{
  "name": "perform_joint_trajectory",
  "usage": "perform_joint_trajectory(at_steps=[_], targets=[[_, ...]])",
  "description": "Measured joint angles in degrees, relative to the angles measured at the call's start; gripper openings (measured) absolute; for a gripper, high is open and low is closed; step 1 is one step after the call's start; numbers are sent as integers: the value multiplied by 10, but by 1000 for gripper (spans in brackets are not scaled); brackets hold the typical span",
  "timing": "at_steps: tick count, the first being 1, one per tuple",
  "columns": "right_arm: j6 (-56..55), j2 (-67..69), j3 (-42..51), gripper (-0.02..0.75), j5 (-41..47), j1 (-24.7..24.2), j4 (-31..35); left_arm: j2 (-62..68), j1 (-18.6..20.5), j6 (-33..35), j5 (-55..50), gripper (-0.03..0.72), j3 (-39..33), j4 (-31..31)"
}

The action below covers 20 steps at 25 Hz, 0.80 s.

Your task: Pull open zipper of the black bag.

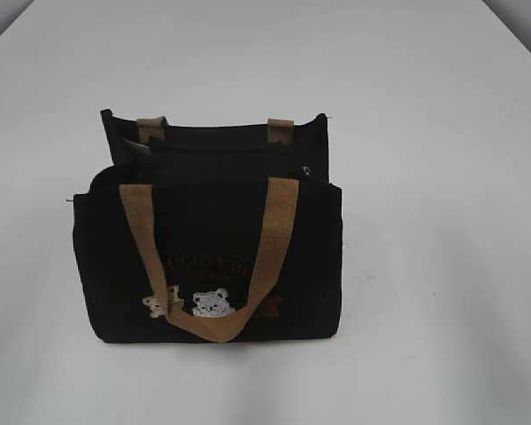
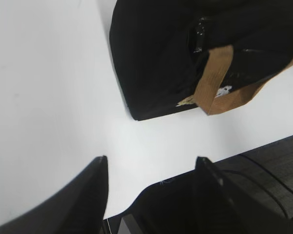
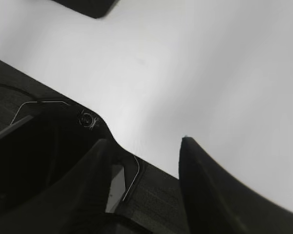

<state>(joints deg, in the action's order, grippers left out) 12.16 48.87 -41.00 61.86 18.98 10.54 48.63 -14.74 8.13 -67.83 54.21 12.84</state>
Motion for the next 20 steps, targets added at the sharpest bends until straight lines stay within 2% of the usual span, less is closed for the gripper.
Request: perform_joint_trajectory(at_steps=[6, 10, 15, 20], targets=[[-10, -210, 106, 359, -2, 0, -7, -216, 0, 0, 55, 417, -155, -40], [-11, -330, 130, 359, 6, 0, -11, -316, 0, 0, 61, 414, -218, -46], [-11, -415, 130, 359, 7, 0, -13, -384, 0, 0, 64, 414, -236, -46], [-11, -424, 130, 359, 8, 0, -13, -389, 0, 0, 65, 414, -238, -46]])
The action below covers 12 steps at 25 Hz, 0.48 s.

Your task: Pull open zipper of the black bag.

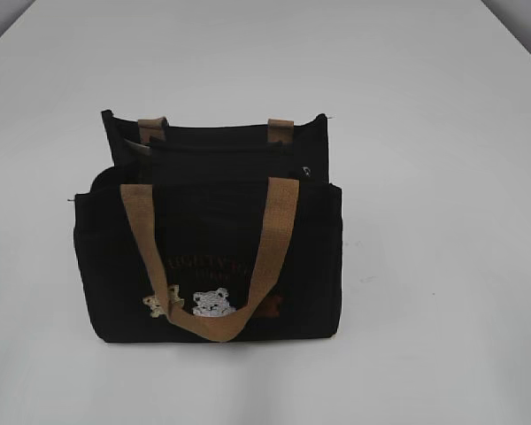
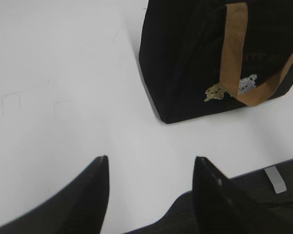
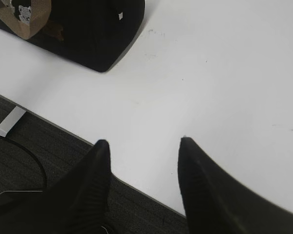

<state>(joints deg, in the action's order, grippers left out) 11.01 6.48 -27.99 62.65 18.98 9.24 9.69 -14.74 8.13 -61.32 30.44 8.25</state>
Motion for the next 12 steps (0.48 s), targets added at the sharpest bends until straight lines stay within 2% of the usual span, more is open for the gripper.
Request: perform_joint_trajectory(at_steps=[12], targets=[[-1, 0, 0, 359, 0, 0, 0, 0, 0, 0, 1, 396, -1, -3]])
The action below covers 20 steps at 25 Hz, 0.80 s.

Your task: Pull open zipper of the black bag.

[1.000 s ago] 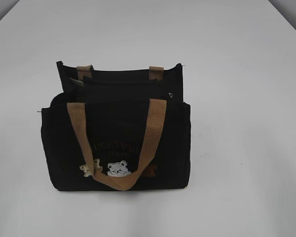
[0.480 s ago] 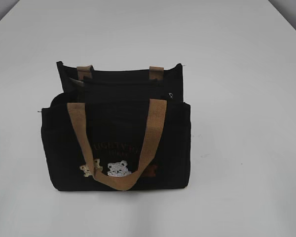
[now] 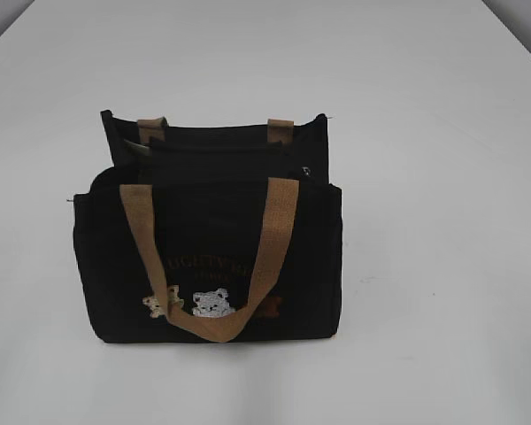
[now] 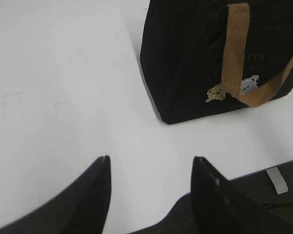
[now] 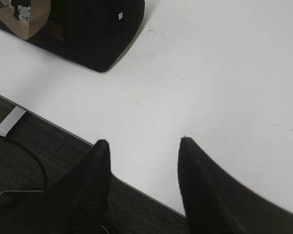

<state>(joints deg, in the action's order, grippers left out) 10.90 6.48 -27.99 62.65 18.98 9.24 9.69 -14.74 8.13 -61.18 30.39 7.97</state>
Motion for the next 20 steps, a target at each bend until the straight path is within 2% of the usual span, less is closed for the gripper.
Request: perform_joint_trajectory(at_steps=[5, 8, 13, 17, 20], targets=[[0, 0, 0, 359, 0, -5, 0, 0, 0, 0, 1, 391, 0, 0], [0, 0, 0, 359, 0, -48, 1, -3, 3, 0, 1, 383, 0, 0], [-1, 0, 0, 359, 0, -126, 1, -6, 73, 0, 1, 368, 0, -1], [-1, -18, 0, 359, 0, -139, 1, -10, 127, 0, 1, 360, 0, -2], [-1, -57, 1, 359, 1, -139, 1, -35, 139, 0, 3, 354, 0, -2]])
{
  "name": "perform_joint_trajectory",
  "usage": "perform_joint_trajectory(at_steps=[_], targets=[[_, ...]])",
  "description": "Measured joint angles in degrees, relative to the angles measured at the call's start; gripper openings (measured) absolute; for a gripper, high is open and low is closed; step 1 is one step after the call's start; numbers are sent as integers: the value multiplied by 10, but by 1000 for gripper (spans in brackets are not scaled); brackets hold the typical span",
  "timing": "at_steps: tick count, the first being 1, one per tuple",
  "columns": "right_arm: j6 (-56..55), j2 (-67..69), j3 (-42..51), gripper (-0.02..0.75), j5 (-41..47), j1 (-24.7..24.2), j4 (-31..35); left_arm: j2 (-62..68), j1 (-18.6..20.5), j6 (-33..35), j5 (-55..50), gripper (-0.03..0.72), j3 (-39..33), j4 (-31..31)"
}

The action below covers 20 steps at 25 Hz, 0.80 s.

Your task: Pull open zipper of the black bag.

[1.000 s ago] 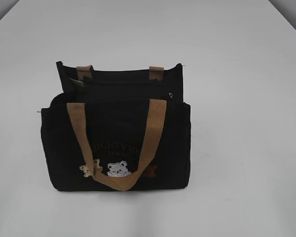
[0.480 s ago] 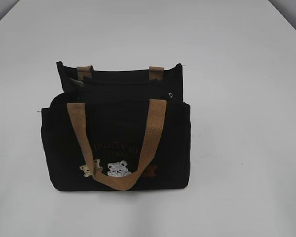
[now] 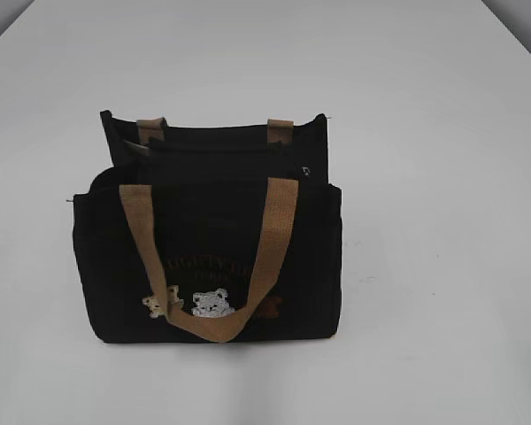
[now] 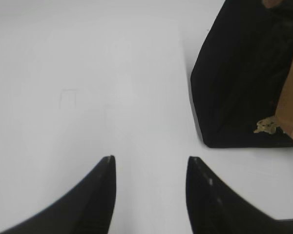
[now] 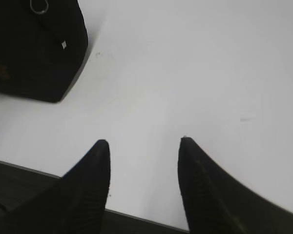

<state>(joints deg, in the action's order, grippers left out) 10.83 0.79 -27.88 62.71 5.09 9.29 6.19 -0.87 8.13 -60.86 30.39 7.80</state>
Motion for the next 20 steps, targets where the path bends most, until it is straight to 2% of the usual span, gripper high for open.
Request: perform_joint_trajectory(at_steps=[11, 20], targets=[[0, -12, 0, 359, 0, 0, 1, -66, 1, 0, -1, 349, 0, 0], [0, -12, 0, 359, 0, 0, 1, -66, 1, 0, -1, 291, 0, 0]])
